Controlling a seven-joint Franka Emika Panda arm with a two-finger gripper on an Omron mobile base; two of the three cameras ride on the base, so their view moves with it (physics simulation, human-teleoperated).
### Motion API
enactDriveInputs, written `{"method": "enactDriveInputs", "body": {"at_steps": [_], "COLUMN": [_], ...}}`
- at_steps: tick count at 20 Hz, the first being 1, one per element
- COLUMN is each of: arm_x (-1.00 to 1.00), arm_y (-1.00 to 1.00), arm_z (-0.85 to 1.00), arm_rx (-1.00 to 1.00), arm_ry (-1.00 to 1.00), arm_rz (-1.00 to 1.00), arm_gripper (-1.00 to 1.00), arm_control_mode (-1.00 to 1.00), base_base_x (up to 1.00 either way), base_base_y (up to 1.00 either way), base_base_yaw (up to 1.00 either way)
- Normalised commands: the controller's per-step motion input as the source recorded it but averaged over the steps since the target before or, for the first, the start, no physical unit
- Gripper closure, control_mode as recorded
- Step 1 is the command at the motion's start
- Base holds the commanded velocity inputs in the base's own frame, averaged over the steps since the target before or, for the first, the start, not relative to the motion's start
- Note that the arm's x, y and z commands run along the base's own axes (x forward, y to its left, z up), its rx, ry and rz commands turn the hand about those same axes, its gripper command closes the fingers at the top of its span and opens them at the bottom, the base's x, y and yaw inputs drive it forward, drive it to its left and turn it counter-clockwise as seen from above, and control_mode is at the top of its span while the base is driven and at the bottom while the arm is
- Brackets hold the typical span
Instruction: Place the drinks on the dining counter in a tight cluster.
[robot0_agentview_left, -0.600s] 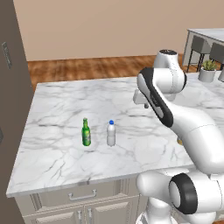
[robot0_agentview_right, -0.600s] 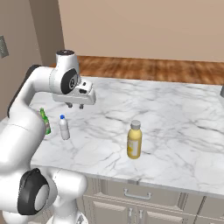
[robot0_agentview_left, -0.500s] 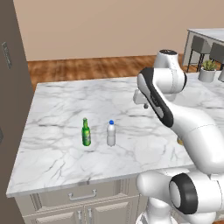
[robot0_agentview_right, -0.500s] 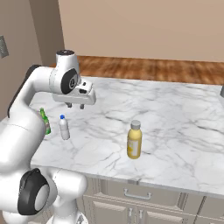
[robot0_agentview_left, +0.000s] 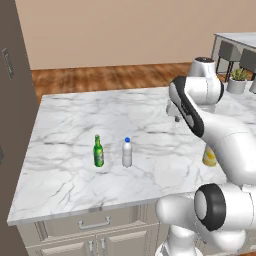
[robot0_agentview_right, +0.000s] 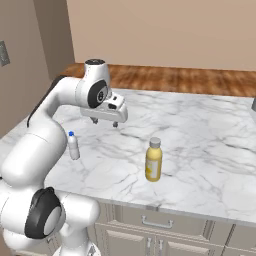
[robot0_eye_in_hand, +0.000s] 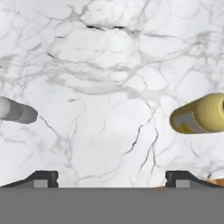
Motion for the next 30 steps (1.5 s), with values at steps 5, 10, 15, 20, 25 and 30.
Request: {"method": "enactDriveInputs", "body": {"at_steps": [5,10,15,20,25,30], "arm_x": [0.82,0.35,-0.12,-0.19,0.0,0.0], "arm_y": [-0.92,-0.91,-0.4,-0.24,-0.3,-0.17], "arm_z": [0.0,0.0,-0.11,-0.15,-0.11,-0.17], "arm_rx": [0.0,0.0,0.02,0.0,0.0,0.0], "arm_ry": [0.15,0.07,0.0,0.0,-0.01,-0.09], "arm_rz": [-0.04,-0.03,-0.01,0.0,0.01,0.01], "arm_gripper": [-1.0,-1.0,-1.0,-1.0,-1.0,-1.0], "arm_control_mode": [-1.0,-1.0,-1.0,-1.0,-1.0,-1.0], "base_base_x": [0.0,0.0,0.0,0.0,0.0,0.0], "base_base_y": [0.0,0.0,0.0,0.0,0.0,0.0], "base_base_yaw": [0.0,0.0,0.0,0.0,0.0,0.0]}}
